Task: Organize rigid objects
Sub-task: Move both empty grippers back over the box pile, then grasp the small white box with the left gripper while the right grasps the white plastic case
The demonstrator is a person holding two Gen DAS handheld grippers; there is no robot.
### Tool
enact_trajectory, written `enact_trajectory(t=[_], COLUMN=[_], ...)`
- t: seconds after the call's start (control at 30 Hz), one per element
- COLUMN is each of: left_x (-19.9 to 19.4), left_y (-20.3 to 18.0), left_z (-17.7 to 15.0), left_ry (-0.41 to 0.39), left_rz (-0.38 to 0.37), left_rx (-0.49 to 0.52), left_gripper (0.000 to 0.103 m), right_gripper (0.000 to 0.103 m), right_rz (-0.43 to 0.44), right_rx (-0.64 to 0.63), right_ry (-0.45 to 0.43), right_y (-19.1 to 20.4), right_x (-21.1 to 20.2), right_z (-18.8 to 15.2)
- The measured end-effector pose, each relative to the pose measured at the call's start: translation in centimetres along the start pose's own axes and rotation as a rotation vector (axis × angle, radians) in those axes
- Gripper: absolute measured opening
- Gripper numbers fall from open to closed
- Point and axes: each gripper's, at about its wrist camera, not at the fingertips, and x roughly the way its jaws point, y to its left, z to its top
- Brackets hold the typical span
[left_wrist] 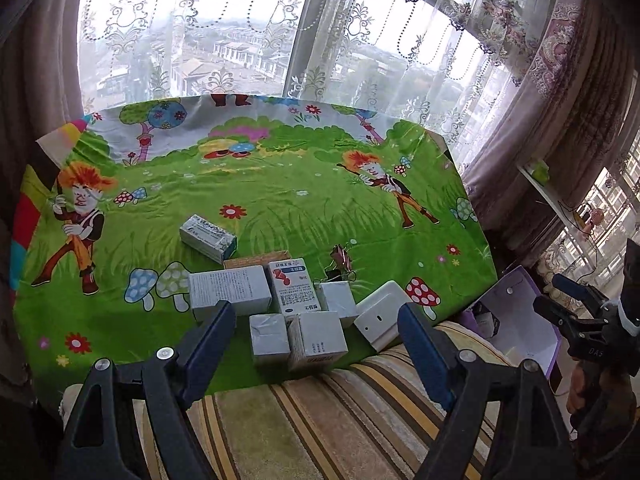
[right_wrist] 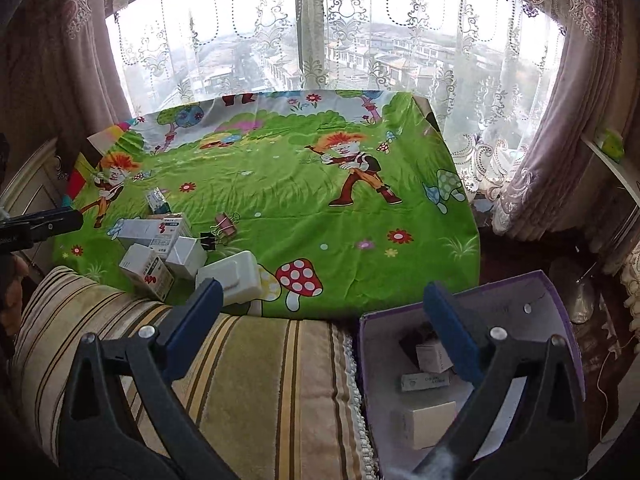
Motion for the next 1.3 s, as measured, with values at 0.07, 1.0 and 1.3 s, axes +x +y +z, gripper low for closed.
enact_trajectory(t=[0.07, 1.0, 1.3], left_x=[1.2, 6.9, 3.5], left_y=[-0.5, -1.7, -0.2], left_z=[0.1, -1.9, -2.5], left_ry=[0.042, 0.184, 0.053], left_rz=[-0.005, 0.068, -0.018], left_rx=[0.001, -0.007, -0.109], left_gripper=[0.084, 0.041, 0.041], right_gripper=[0.101, 0.101, 0.101], right_rz=[0.024, 0.073, 0.016], right_rx=[-0.02, -0.338, -0.397], right_ry=[0.054, 0.316, 0.365], right_y=[0.8, 10.6, 12.7], right_x=[1.6, 12.5, 15.2], right_z=[0.1, -0.8, -0.4])
